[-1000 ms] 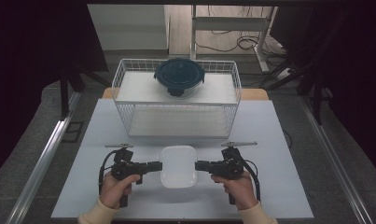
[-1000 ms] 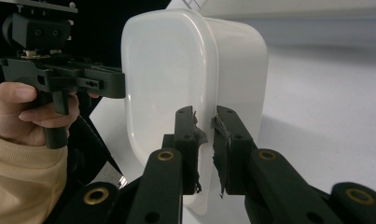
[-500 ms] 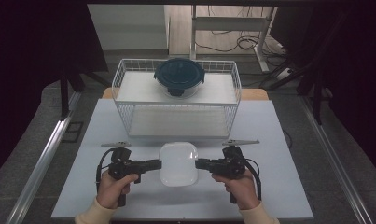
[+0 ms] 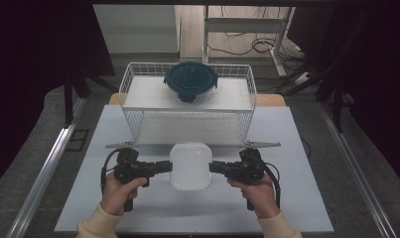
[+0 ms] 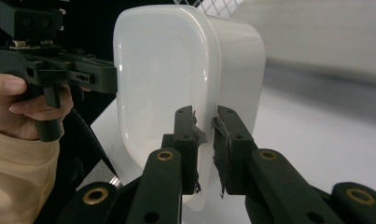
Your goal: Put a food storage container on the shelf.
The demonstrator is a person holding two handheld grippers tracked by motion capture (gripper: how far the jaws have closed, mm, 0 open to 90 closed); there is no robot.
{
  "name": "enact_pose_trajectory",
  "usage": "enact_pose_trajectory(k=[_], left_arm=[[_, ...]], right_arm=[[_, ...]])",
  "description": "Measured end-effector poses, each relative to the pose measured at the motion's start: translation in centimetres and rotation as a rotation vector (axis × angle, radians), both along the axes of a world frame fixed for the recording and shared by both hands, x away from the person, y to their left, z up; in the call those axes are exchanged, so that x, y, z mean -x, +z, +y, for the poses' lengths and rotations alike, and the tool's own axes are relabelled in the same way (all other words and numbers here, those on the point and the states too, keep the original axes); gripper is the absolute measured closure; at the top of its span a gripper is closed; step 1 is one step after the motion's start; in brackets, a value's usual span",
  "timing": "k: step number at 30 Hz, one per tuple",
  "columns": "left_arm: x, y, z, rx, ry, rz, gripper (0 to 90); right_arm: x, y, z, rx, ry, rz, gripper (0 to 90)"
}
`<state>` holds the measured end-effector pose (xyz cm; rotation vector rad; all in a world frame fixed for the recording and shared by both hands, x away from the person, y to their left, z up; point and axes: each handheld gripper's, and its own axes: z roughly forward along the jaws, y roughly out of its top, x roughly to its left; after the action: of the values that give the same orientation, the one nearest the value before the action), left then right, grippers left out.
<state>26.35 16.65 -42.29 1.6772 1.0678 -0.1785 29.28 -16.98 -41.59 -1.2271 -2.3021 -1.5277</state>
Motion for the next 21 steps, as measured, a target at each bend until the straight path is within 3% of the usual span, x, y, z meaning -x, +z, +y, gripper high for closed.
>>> enact_pose_trajectory(k=[5, 11, 21], left_arm=[[-0.9, 2.1, -0.2, -0.003, -0.010, -0.031, 80.7], [-1.8, 4.4, 0.0, 0.001, -0.013, -0.068, 80.4], [-3.2, 7.6, 0.3, 0.016, -0.016, -0.105, 80.4]], right_arm=[[-0.4, 1.7, -0.3, -0.006, -0.009, -0.029, 79.0], [-1.1, 4.6, -0.1, 0.005, -0.011, -0.096, 78.9], [-2.3, 8.2, 0.2, 0.022, -0.006, -0.132, 79.0]])
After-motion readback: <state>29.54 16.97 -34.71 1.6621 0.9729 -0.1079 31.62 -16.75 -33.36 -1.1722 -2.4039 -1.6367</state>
